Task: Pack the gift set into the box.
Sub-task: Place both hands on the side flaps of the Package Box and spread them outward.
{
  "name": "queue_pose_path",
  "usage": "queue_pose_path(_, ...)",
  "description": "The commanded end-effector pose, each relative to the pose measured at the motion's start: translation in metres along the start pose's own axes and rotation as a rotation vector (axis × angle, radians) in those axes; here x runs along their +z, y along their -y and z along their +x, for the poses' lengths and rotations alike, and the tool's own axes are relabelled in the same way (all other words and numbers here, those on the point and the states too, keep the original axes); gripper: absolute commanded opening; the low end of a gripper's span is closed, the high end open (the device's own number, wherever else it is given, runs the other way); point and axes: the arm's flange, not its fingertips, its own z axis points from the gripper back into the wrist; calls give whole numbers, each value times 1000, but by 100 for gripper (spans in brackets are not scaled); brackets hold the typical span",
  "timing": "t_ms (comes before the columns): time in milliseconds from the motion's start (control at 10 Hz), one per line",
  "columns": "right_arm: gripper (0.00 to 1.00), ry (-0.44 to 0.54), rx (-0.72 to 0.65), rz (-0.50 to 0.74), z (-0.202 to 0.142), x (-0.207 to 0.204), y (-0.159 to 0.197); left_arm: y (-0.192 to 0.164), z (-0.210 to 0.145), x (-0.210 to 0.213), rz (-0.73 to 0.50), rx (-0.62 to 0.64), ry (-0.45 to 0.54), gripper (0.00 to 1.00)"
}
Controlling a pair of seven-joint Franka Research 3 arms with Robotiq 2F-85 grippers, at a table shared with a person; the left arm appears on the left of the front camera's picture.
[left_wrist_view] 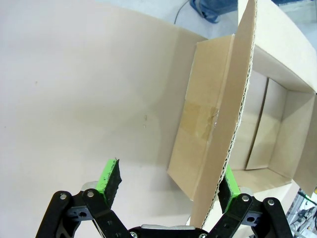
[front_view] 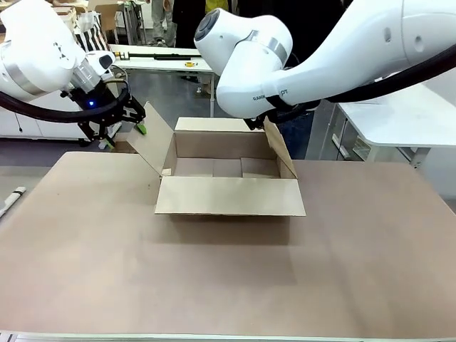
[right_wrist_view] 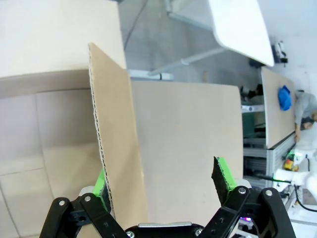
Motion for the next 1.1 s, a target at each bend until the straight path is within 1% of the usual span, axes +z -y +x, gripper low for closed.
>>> queue_pose_path(0, 100, -8, -9, 2, -10, -6, 22, -1, -2, 1, 16, 3, 10, 100)
queue_pose_path(100, 100, -20, -39, 22, -10, -8, 32, -1, -2, 1, 16, 3, 10, 100)
queue_pose_path(200, 100, -21, -39, 95, -14, -1, 38, -1, -2, 1, 16, 3, 10, 100)
queue_pose_path(300, 100, -10, -24, -3, 3, -3, 19, -1, -2, 1, 16, 3, 10, 100)
queue_pose_path(500, 100, -10, -24, -3, 3, -3, 19, -1, -2, 1, 16, 3, 10, 100)
queue_pose_path(600, 100, -17, -31, 18, 1, -3, 24, -1, -2, 1, 16, 3, 10, 100)
queue_pose_path(700, 100, -46, -16, 41, 3, -16, 46, -1, -2, 1, 16, 3, 10, 100)
queue_pose_path(800, 100, -126, -33, 28, 6, -30, 62, -1, -2, 1, 16, 3, 10, 100)
queue_pose_path(1000, 100, -235, -57, 119, 14, -51, 88, -1, -2, 1, 16, 3, 10, 100)
